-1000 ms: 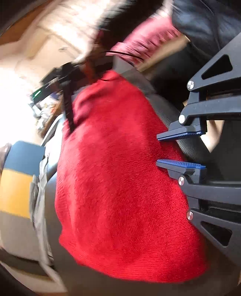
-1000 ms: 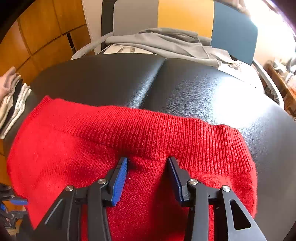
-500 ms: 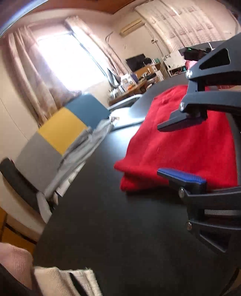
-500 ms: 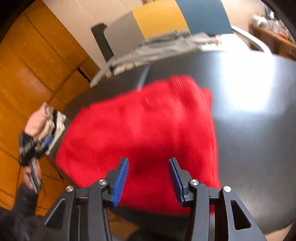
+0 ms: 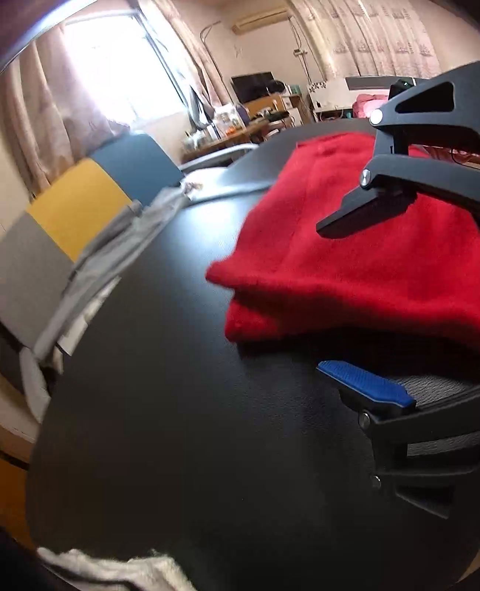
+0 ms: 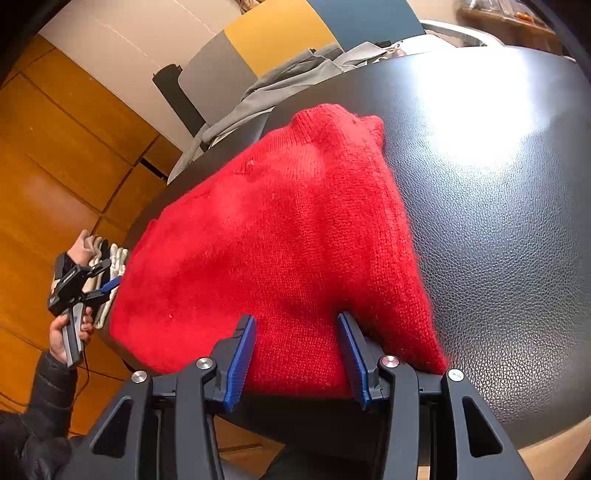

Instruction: Fold clothes

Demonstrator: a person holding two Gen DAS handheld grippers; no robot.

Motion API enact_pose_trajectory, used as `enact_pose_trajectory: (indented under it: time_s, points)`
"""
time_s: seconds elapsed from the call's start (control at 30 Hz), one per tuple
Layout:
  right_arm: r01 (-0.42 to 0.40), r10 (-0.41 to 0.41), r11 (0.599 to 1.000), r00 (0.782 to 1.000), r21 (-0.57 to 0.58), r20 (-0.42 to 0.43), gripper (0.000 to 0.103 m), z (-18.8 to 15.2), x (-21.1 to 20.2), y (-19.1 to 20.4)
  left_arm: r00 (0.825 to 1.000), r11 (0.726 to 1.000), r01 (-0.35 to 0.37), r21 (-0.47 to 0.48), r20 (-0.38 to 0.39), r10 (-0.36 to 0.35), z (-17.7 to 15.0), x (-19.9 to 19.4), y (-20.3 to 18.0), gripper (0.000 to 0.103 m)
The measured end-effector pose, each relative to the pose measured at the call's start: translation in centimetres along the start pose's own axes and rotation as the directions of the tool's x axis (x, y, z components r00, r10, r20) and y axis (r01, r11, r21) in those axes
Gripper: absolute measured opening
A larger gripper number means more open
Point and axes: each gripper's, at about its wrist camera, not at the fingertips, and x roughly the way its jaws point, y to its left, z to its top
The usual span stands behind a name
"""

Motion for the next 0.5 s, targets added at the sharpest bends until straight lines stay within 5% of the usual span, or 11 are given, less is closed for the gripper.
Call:
enact_pose_trajectory:
  time_s: [0.17,0.4,0.43,0.47,0.5]
  points:
    - [0.010,-0.010,1.000,1.000,-0.021,0.004,0.051,-0.1,0.5,1.1,0.996,0.997,0.049,-0.063,-0.075,-0.053,1.0,2.7,1.6,0.076]
    - [0.009,-0.009,0.999,1.000,-0.047,-0.002,0.064,0.1,1.4,1.6,0.996,0.997,0.078,0.027,-0.042,-0.076,1.6,4.4,0.0,0.079]
    - [0.009,-0.009,0.999,1.000,-0.053,-0.004,0.068,0.1,1.6,1.7,0.996,0.995,0.072,0.065,-0.048,-0.069,1.4,4.6,-0.6,0.072]
    - [0.013,-0.014,0.998,1.000,-0.066,-0.006,0.070,0.0,1.6,1.9,0.995,0.994,0.080,0.078,-0.067,-0.075,1.7,5.6,-1.3,0.029]
    - [0.025,-0.026,0.996,1.000,-0.088,-0.011,0.073,0.0,1.8,2.3,0.988,0.994,0.100,0.038,-0.120,-0.095,1.5,6.5,-1.1,0.013]
